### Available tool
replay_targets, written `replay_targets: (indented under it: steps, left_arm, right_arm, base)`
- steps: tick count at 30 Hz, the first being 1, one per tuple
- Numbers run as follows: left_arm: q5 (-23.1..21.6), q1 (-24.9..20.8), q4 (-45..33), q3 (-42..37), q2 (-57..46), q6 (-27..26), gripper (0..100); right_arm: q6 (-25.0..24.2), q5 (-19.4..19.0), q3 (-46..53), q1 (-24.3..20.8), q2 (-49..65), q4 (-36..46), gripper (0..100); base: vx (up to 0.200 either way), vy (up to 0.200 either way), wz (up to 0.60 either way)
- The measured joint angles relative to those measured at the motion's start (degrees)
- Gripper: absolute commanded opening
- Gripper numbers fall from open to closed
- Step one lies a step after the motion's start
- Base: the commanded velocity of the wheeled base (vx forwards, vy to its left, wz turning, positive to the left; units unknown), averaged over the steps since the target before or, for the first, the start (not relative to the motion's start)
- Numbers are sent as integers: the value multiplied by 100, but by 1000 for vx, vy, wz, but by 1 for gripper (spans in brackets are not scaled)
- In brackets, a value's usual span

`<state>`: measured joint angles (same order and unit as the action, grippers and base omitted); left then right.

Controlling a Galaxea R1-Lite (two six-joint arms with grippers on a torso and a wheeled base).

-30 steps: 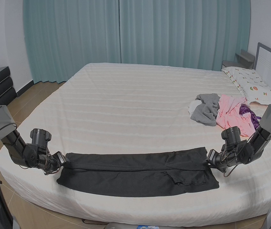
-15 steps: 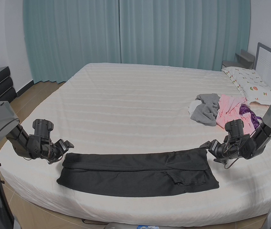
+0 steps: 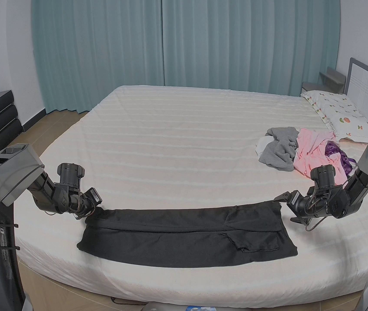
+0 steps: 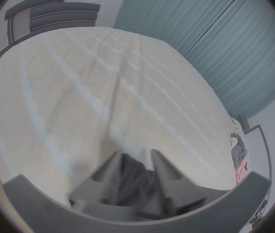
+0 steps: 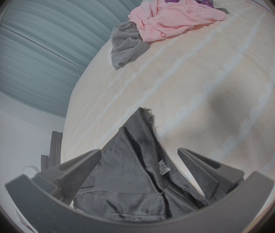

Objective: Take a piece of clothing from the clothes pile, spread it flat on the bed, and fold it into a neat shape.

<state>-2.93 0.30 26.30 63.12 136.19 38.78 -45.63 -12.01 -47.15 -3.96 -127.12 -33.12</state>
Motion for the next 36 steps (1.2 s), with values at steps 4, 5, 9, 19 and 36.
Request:
replay_targets:
  steps: [4,5,9,19,36]
  left_arm:
    - [33,88,11,11,55,24,0]
    - [37,115,11,11,61,52,0]
    - [52,189,22,10,82,194,0]
    - [44,215,33,-1,85,241,100]
    - [-837,338,94,-549,-354,400,100]
  right_arm:
    - [1,-2,18,9,-11,0,100]
    - [0,-2,18,9,-17,-2,100]
    - [-7,-2,22,13,-52,-76,100]
    - [-10,0,96,5,-101,-122,100]
    - [-10,-66,691,-9,-57,-836,100]
  base:
    - [0,0,0]
    - [0,0,0]
    - [0,0,0]
    - [0,0,0]
    - [0,0,0]
